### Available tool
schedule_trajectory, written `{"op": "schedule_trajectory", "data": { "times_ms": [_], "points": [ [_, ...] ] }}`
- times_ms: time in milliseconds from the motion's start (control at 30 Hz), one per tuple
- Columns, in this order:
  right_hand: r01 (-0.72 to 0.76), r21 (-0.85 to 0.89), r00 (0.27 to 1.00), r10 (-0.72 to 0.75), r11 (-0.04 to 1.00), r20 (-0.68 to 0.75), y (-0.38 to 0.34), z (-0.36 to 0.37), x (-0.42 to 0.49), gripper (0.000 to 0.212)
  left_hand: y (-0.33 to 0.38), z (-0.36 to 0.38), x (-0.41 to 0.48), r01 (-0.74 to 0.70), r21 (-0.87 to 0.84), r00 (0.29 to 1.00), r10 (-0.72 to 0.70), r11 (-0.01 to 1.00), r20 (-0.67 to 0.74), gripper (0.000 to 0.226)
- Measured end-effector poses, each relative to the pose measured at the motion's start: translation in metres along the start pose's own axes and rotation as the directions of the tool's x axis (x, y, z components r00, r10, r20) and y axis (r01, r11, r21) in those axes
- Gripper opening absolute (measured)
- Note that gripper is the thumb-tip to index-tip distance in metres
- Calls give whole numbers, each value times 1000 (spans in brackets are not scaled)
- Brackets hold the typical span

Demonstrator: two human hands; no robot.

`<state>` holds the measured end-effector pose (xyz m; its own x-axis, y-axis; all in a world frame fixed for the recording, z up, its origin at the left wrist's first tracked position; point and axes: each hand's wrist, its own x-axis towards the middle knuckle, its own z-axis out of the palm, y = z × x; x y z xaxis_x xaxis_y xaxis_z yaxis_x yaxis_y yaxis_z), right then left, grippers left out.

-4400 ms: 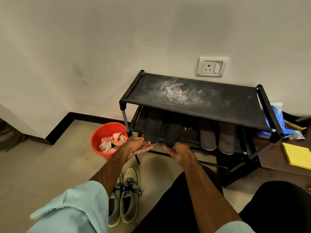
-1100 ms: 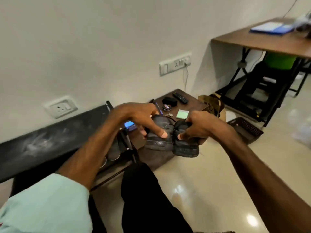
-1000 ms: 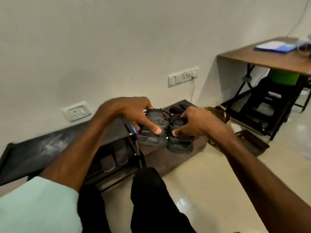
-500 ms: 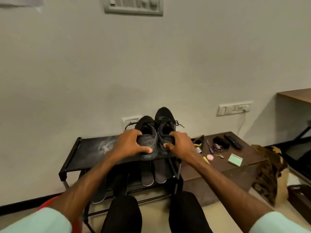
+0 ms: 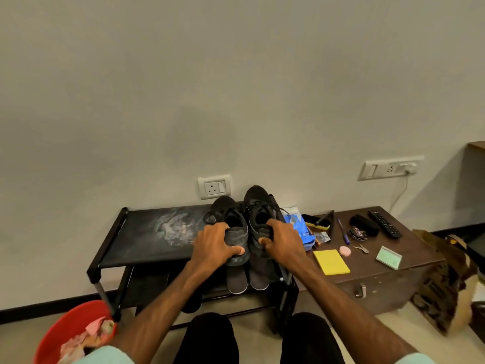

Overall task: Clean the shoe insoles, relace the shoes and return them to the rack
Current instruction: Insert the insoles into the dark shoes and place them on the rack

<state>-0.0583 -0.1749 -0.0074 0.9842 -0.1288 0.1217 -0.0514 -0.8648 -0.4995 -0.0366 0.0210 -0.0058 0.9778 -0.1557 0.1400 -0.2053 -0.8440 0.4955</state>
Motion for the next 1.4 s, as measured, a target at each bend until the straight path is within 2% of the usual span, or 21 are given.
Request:
{"op": "schedule_trajectory", "data": {
  "times_ms": [567, 833, 900, 967, 1033, 1133, 1200, 1267, 1400],
  "points": [
    [-21, 22, 999, 22, 1000, -45, -3, 1, 8, 35, 1, 3, 2, 16, -49, 997, -20, 999, -74, 61],
    [-52, 16, 993, 54, 999, -104, -2, 20, 2, 64, -2, 11, 2, 39, -28, 996, -41, 999, -76, 69],
    [-2, 32, 983, 8, 999, -182, -12, 23, -7, 60, -4, 9, -1, 39, -33, 998, -41, 999, -49, 73],
    [136, 68, 951, -111, 988, -290, -30, 22, -22, 49, -7, 4, -4, 30, -35, 999, -31, 999, -27, 80],
    [303, 33, 885, -268, 952, -381, -54, 23, -40, 38, -17, -4, -11, 16, -52, 1000, -17, 999, -25, 81],
    [480, 26, 789, -418, 877, -451, -91, 37, -63, 34, -43, -21, -26, -19, -67, 997, 14, 998, -69, 64],
    [539, 60, 777, -468, 840, -421, -116, 55, -74, 27, -66, -36, -38, -11, -38, 996, 8, 999, -94, 45],
    [538, 126, 814, -475, 833, -336, -137, 83, -86, 19, -97, -49, -54, 21, -21, 993, -23, 1000, -114, 28],
    [430, 318, 903, -404, 845, -147, -173, 154, -108, 17, -173, -61, -94, 137, -47, 986, -140, 990, -90, 20]
  ]
}}
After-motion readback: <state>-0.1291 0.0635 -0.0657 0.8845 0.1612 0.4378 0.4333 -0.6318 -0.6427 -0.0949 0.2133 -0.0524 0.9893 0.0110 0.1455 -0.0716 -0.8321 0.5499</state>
